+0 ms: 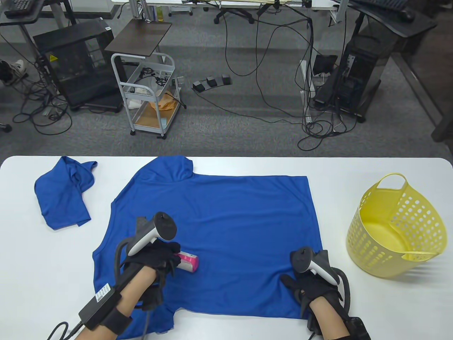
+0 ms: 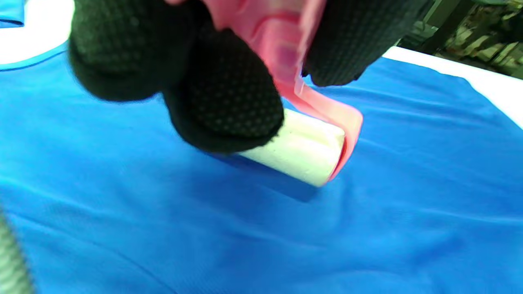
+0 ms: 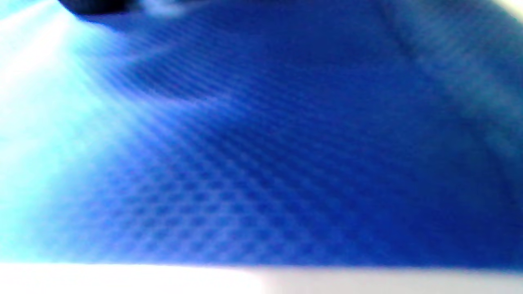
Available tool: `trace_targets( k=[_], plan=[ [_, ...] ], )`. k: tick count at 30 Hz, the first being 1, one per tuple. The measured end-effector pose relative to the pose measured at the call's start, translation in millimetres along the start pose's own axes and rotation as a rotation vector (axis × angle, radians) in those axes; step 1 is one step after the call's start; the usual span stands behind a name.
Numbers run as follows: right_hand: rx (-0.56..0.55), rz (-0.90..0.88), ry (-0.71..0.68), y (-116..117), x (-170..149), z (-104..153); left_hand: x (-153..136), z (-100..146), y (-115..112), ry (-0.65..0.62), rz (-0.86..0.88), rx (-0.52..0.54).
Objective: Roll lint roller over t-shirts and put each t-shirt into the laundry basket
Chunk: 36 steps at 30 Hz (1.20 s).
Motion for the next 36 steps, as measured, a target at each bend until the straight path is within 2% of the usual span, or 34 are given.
trace_targets(
  k=[4, 6, 7, 8, 11, 16, 18, 19, 21, 23, 26, 29, 33, 35, 36],
  plan=[
    [-0.005, -0.001, -0.003, 1.0, 0.0, 0.1, 34.2, -10.2, -9.1, -0.013, -0.082, 0.013],
    [-0.007, -0.006, -0.003, 1.1, 0.1, 0.1, 53.6, -26.6, -15.2, -0.004, -0.097, 0.005],
    [-0.005, -0.008, -0.002, 1.0, 0.3, 0.0, 63.4, -34.9, -13.0, 0.023, -0.099, 0.049],
    [-0.004, -0.008, -0.002, 1.0, 0.4, 0.1, 73.0, -48.4, -8.2, 0.041, -0.115, 0.12],
    [-0.005, -0.01, -0.003, 1.3, 0.2, 0.2, 92.0, -85.8, 6.2, 0.098, -0.113, 0.152],
    [-0.002, -0.011, -0.006, 1.2, 0.1, -0.1, 110.2, -152.2, 30.8, 0.179, -0.04, 0.26],
    [0.0, -0.01, -0.009, 1.3, 0.0, -0.2, 111.8, -171.2, 32.0, 0.142, -0.011, 0.221],
    [-0.001, -0.012, -0.011, 1.5, -0.3, -0.1, 110.7, -174.7, 30.4, 0.165, 0.003, 0.197],
    [-0.002, -0.014, -0.013, 1.6, -0.4, -0.2, 106.7, -178.0, 23.0, 0.132, 0.035, 0.171],
    [0.001, -0.014, -0.009, 1.3, 0.1, -0.2, 101.0, -168.9, 18.6, 0.098, 0.016, 0.175],
    [0.002, -0.015, -0.006, 1.3, 0.0, -0.1, 88.8, -136.1, 12.3, 0.019, 0.012, 0.155],
    [-0.002, -0.018, -0.005, 1.6, -0.3, 0.2, 77.8, -87.3, 3.6, -0.047, -0.031, 0.106],
    [-0.005, -0.022, -0.002, 2.0, -0.7, 0.4, 71.6, -21.8, -20.6, -0.085, -0.103, -0.034],
    [-0.008, -0.019, -0.001, 2.6, -0.9, 0.5, 73.4, -2.0, -33.7, -0.1, -0.162, -0.088],
    [-0.012, -0.015, -0.002, 3.0, -1.1, 0.7, 74.2, 4.1, -36.8, -0.095, -0.183, -0.076]
  ],
)
Point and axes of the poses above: the tracker on the back of each hand, its own x axis roughly to the thumb side, its own z axis roughly from the fingertips to the wrist, y = z × x, the point moved 1 cm from there along -z, roughly from the wrist to the fingertips, and after that the axes turned 1 degree about -z, right-handed, at the moved point
